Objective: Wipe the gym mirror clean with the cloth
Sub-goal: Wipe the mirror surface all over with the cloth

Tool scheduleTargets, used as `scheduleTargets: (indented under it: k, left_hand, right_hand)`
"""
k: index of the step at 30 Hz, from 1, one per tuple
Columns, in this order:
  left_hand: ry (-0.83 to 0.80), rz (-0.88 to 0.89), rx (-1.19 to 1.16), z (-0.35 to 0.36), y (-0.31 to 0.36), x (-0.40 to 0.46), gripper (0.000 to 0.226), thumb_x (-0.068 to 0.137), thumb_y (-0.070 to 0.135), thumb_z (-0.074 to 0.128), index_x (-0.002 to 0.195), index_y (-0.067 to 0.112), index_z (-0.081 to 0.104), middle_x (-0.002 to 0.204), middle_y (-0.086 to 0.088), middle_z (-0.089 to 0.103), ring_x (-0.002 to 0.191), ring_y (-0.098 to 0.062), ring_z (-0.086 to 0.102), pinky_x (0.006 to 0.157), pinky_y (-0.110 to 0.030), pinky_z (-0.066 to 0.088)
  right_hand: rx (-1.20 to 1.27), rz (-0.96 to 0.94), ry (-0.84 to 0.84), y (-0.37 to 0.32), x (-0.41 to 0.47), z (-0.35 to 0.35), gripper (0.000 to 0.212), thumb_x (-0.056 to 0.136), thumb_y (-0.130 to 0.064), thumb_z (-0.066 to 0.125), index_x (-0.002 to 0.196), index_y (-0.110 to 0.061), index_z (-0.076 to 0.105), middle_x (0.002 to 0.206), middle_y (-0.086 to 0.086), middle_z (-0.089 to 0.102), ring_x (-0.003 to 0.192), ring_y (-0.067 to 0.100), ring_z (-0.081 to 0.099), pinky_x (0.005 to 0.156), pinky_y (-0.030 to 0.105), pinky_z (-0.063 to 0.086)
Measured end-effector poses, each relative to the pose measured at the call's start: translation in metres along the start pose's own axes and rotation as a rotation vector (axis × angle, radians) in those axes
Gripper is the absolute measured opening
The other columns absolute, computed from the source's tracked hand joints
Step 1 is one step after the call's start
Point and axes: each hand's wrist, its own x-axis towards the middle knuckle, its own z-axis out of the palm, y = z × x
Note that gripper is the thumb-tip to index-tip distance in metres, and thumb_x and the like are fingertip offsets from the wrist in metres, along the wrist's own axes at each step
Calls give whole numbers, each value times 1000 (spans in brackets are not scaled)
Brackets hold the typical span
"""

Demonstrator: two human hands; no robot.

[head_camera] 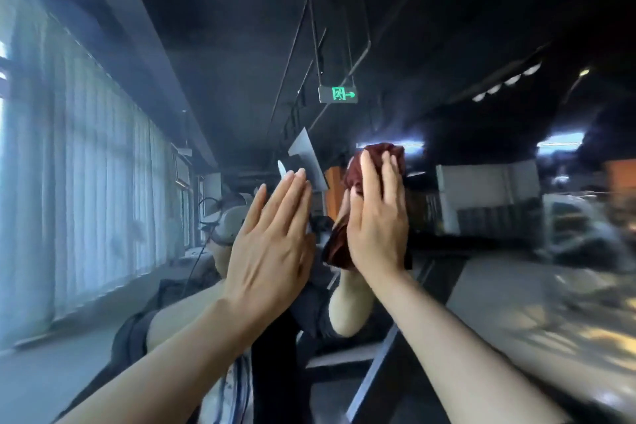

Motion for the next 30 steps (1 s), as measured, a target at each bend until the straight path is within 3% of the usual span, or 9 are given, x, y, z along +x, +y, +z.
scheduleTargets:
  k: [2, 4, 8, 12, 14, 19, 22, 25, 30]
  left_hand:
    - [-30, -42, 13, 2, 10, -8, 62, 98, 30, 45, 152, -1, 34, 162, -15, 26, 152, -27, 21, 124, -49, 13]
    - [-71, -73, 23, 4, 17, -10, 66, 99, 36, 42, 154, 1, 29, 164, -13, 22, 153, -26, 16, 124, -51, 8]
    - [-111, -100, 85, 4, 25, -11, 71, 100, 44, 33, 156, 1, 23, 165, -13, 17, 154, -25, 13, 123, -54, 10]
    - [-117, -40, 78, 6, 27, -5, 73, 98, 43, 37, 156, 1, 22, 165, -13, 14, 154, -24, 12, 123, -54, 12]
    - [-109, 52, 75, 8, 30, 3, 73, 95, 39, 42, 154, 0, 26, 165, -13, 16, 154, -24, 12, 124, -51, 10]
    - [-85, 167, 95, 13, 27, 41, 75, 91, 37, 49, 153, 0, 30, 163, -14, 21, 153, -25, 17, 124, -47, 9]
    - [-101, 161, 135, 19, 21, 52, 74, 97, 45, 37, 154, -1, 26, 164, -15, 19, 153, -26, 14, 124, -50, 12]
    - [-97, 182, 184, 25, 24, 52, 74, 100, 49, 28, 155, -2, 21, 164, -18, 15, 153, -28, 12, 123, -52, 14]
    - [-69, 182, 206, 27, 25, 52, 75, 100, 47, 30, 155, -3, 21, 164, -19, 13, 154, -28, 10, 124, -52, 11]
  right_hand:
    - [-17, -239, -160, 5, -16, -10, 54, 100, -26, 36, 152, -13, 40, 159, 17, 34, 149, 30, 27, 121, 39, 25]
    - [-61, -283, -223, 38, -3, -25, 55, 100, -27, 37, 154, -14, 36, 160, 15, 32, 149, 27, 26, 121, 38, 24]
    - [-100, 232, -98, 76, 36, -37, 52, 104, -18, 41, 155, -14, 34, 162, 16, 27, 149, 35, 28, 115, 55, 35]
    - [-90, -138, -148, 40, -13, -33, 54, 98, -23, 37, 149, -8, 45, 154, 20, 41, 145, 34, 36, 120, 38, 24]
    - [-138, -276, -233, 50, -18, -46, 55, 96, -20, 38, 149, -7, 45, 152, 20, 44, 143, 34, 40, 117, 42, 27]
    - [-187, 188, -147, 73, 59, -49, 58, 100, -10, 46, 156, -13, 32, 161, 16, 31, 149, 34, 28, 119, 44, 27]
    - [-208, 13, -90, 54, 18, -41, 52, 96, -16, 41, 146, -6, 48, 148, 20, 49, 138, 36, 46, 112, 44, 39]
    - [-250, -199, -157, 67, -12, -51, 53, 94, -22, 37, 141, -4, 54, 141, 20, 56, 132, 35, 53, 108, 46, 42]
    - [-189, 72, -103, 64, 37, -38, 55, 99, -19, 37, 154, -11, 37, 157, 16, 38, 147, 32, 34, 121, 43, 28]
